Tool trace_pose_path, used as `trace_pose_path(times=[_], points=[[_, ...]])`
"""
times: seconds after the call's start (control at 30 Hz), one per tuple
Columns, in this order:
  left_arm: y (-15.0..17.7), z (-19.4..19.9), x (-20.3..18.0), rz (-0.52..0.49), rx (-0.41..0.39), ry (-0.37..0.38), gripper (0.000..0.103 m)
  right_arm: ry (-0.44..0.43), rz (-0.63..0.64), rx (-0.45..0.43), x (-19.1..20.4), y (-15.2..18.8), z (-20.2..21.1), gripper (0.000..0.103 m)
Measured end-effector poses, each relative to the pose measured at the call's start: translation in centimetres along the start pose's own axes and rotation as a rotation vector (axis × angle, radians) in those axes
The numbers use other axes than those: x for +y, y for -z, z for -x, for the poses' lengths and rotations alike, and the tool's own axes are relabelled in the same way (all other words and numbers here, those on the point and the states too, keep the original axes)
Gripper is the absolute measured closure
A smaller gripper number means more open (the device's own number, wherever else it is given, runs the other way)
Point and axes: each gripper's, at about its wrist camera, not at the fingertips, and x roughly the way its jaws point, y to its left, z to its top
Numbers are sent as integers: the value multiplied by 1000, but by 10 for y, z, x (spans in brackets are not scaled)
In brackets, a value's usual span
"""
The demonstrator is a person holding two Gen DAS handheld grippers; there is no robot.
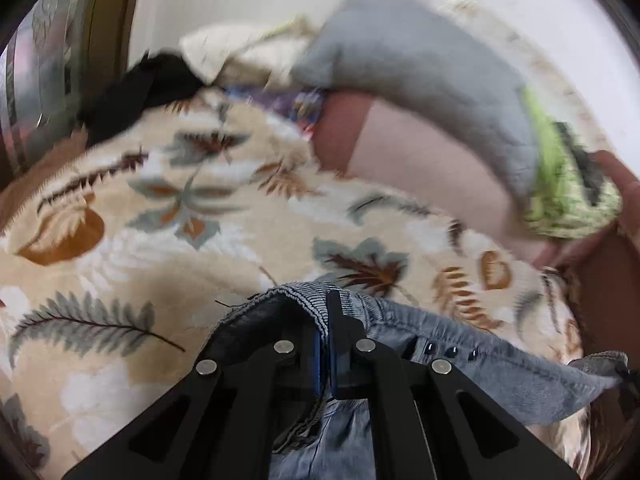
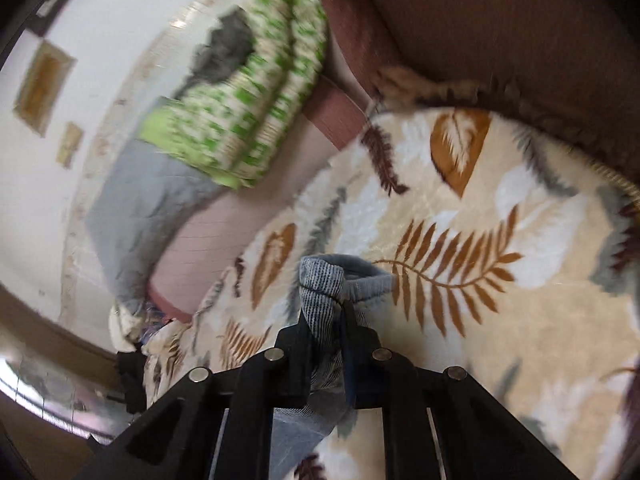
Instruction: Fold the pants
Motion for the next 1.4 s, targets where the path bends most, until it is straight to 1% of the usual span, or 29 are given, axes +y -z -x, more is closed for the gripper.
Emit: trace_pose_path(times=[0.07,0.17,0.2,0.27,0.3,0.37,0.4,0.43,0.47,0.5,0.57,0.63,0.67,0.73,0.77,0.83,0.87,0.9,0.97,1.0,1.03,1.07,1.1,1.13,1.17,1.2,1.27,1.3,1.4], points=[[7,28,1,-17,-35,15,100,-22,6,-17,-3,9,31,91],[30,79,13,-42,-102,40,100,-46,7,-21,-18,32,82,91],[44,99,18,-77,-121,23,100,-48,8,-16,-24,40,93,91],[69,123,27,-144,-118,-16,100,-41,-3,20,-42,57,113,91],[79,132,32,-162,-105,-30,100,-34,-14,39,-51,65,119,91],[101,144,48,-170,-48,-47,100,-13,-39,98,-72,85,127,91],[115,148,56,-188,5,-63,99,6,-43,137,-83,95,128,91],[124,149,60,-203,45,-83,99,26,-45,193,-94,105,126,91],[133,146,67,-208,94,-117,98,46,-48,286,-105,117,120,90],[141,145,71,-208,131,-151,98,74,-65,406,-117,130,110,88],[153,140,81,-209,195,-221,96,164,-72,591,-135,151,95,79],[157,141,89,-191,227,-257,95,240,-44,659,-141,157,94,45],[156,144,91,-180,233,-263,93,253,-26,636,-141,153,99,40],[153,151,91,-188,230,-290,89,263,-1,556,-137,140,110,37],[152,155,90,-201,234,-315,85,257,6,493,-133,130,117,36],[150,159,92,-184,234,-328,83,225,-2,418,-129,117,119,27],[149,164,91,-179,222,-344,83,223,4,392,-126,113,117,27],[147,169,90,-185,196,-385,83,235,21,371,-122,110,112,27],[143,177,91,-198,160,-451,83,287,72,339,-118,105,94,27],[141,184,92,-188,145,-468,84,301,84,334,-116,104,86,27],[139,190,94,-174,133,-463,83,307,92,332,-117,104,76,27],[137,198,94,-154,117,-444,79,303,93,334,-119,105,67,27],[136,203,91,-144,109,-423,73,296,93,343,-124,109,59,27],[136,206,87,-142,104,-408,69,295,89,359,-127,114,51,27],[136,207,80,-144,98,-384,62,297,78,375,-130,118,42,27],[138,206,69,-158,94,-351,58,302,74,374,-131,121,36,26],[144,201,45,-198,96,-292,45,294,111,354,-126,123,33,19],[149,196,30,-229,107,-263,44,293,122,352,-125,124,33,17],[173,175,-20,-345,147,-174,44,273,153,354,-119,131,35,18]])
